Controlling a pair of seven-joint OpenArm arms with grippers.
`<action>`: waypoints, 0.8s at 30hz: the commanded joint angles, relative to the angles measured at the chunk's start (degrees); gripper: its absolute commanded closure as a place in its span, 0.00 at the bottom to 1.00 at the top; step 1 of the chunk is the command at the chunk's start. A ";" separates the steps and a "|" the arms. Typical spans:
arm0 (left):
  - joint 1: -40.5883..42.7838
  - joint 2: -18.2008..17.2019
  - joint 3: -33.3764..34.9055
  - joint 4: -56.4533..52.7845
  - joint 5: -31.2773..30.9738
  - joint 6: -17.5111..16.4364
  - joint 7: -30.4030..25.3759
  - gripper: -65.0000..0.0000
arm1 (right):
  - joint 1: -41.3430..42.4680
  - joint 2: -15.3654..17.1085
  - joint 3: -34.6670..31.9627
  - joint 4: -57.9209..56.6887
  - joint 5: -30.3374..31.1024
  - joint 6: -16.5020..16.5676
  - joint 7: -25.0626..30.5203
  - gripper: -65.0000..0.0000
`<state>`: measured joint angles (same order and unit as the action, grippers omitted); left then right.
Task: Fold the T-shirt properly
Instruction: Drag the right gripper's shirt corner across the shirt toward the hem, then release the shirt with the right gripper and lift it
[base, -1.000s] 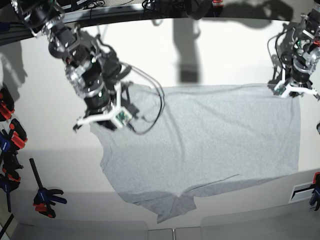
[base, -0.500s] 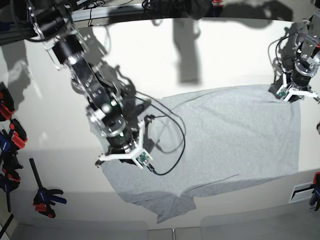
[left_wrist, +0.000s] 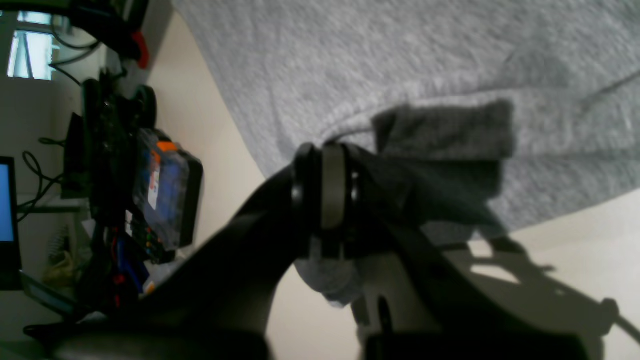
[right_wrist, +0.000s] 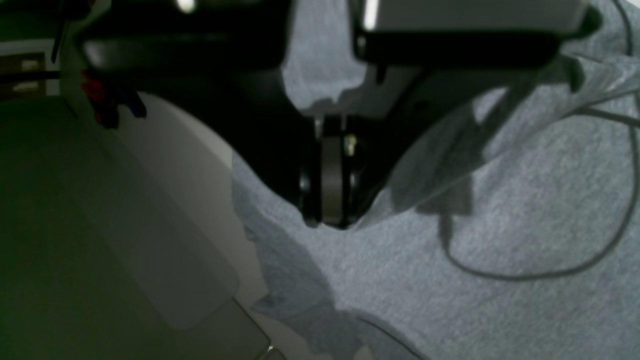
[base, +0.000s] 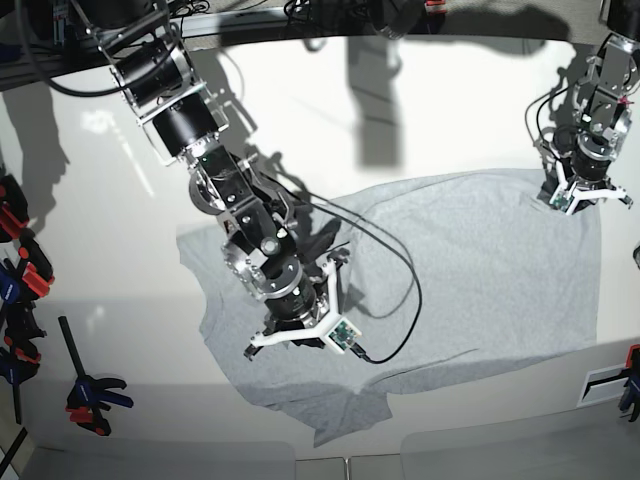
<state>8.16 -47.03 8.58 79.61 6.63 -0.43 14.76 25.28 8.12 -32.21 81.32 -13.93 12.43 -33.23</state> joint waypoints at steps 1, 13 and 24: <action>-0.87 -1.62 -0.70 0.59 0.35 1.11 -1.14 1.00 | 1.88 -0.20 0.31 0.87 -0.68 -0.35 1.57 1.00; -1.68 -1.57 -0.70 0.59 0.33 1.18 0.20 1.00 | 2.01 0.22 0.31 0.87 -7.34 -9.97 -2.91 1.00; -1.68 -1.57 -0.70 0.59 0.37 2.54 3.63 1.00 | 1.84 1.14 0.33 0.81 -10.27 -13.49 -9.27 1.00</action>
<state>7.27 -47.16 8.58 79.59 6.61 0.45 19.05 25.26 9.37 -32.21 81.32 -22.98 0.05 -43.81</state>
